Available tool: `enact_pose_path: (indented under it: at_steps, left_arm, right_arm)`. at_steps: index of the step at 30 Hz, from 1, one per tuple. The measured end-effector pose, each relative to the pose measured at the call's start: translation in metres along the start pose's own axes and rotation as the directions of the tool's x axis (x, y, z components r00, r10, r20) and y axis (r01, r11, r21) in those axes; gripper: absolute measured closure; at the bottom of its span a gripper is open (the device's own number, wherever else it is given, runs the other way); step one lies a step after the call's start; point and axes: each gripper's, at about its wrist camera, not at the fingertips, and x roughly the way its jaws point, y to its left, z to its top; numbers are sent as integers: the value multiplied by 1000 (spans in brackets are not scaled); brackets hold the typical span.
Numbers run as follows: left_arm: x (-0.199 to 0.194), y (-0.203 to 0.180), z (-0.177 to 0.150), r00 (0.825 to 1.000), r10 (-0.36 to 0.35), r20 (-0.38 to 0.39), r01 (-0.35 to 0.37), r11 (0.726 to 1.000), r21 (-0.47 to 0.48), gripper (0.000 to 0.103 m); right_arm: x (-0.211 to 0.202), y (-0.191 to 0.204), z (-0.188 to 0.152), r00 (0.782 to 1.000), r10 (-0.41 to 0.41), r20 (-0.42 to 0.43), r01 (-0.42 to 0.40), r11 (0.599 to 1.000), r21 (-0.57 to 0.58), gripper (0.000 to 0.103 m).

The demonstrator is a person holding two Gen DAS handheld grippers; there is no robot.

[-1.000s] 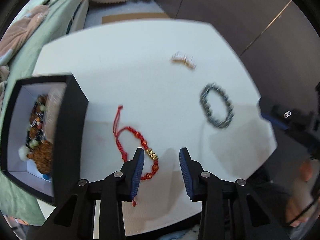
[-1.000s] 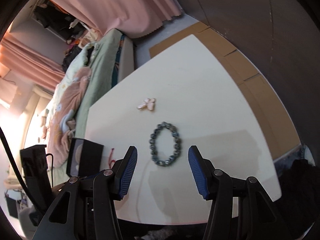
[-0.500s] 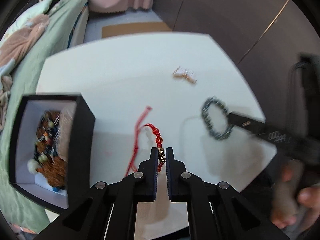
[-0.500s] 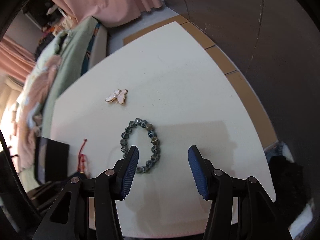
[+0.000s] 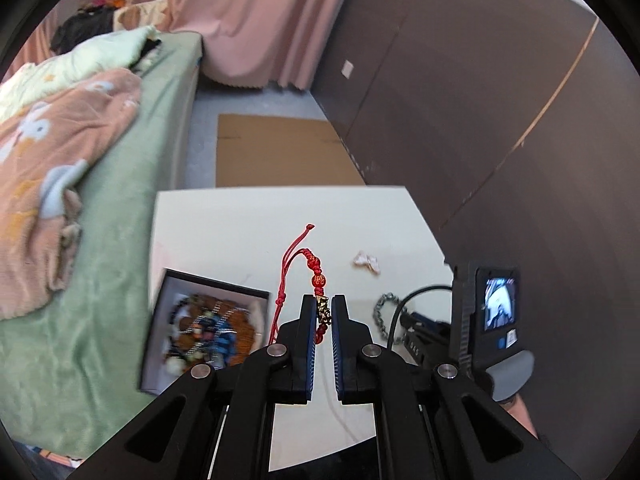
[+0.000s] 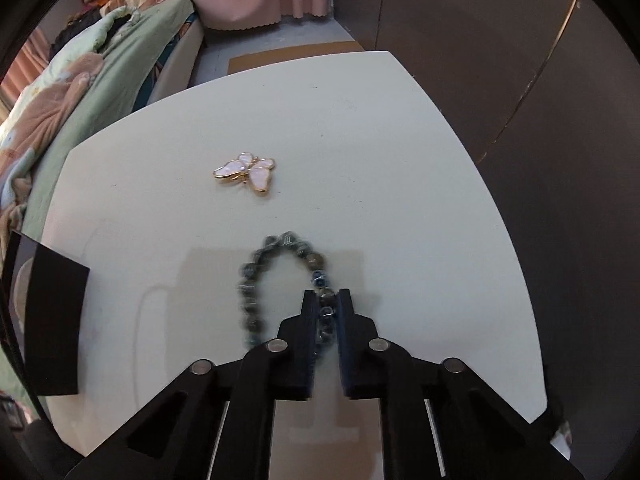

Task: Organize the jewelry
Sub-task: 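Drop the red cord bracelet into the box with the left tool while the right tool grasps the grey-blue bracelet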

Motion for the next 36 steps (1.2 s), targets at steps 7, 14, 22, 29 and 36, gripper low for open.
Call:
enact_pose_path:
  at_steps: [7, 14, 22, 29, 36]
  left_arm:
    - [-27, 24, 3, 998, 18, 55, -16, 999, -40, 96]
    - [-28, 44, -8, 998, 56, 39, -53, 996, -76, 96]
    - [-26, 70, -15, 998, 69, 9, -67, 985, -158, 95]
    - [-31, 93, -11, 1000, 27, -10, -28, 963, -269, 86]
    - [-51, 91, -9, 996, 22, 91, 5, 960, -279, 23]
  right_arm:
    - [-21, 10, -6, 986, 152, 65, -154, 988, 19, 93]
    - [-38, 23, -11, 946, 298, 129, -305, 952, 36, 93]
    - [-56, 53, -17, 868, 460, 184, -465, 885, -20, 93]
    - [-73, 89, -16, 789, 574, 219, -563, 818, -118, 93]
    - [-83, 114, -21, 732, 648, 211, -620, 762, -188, 93]
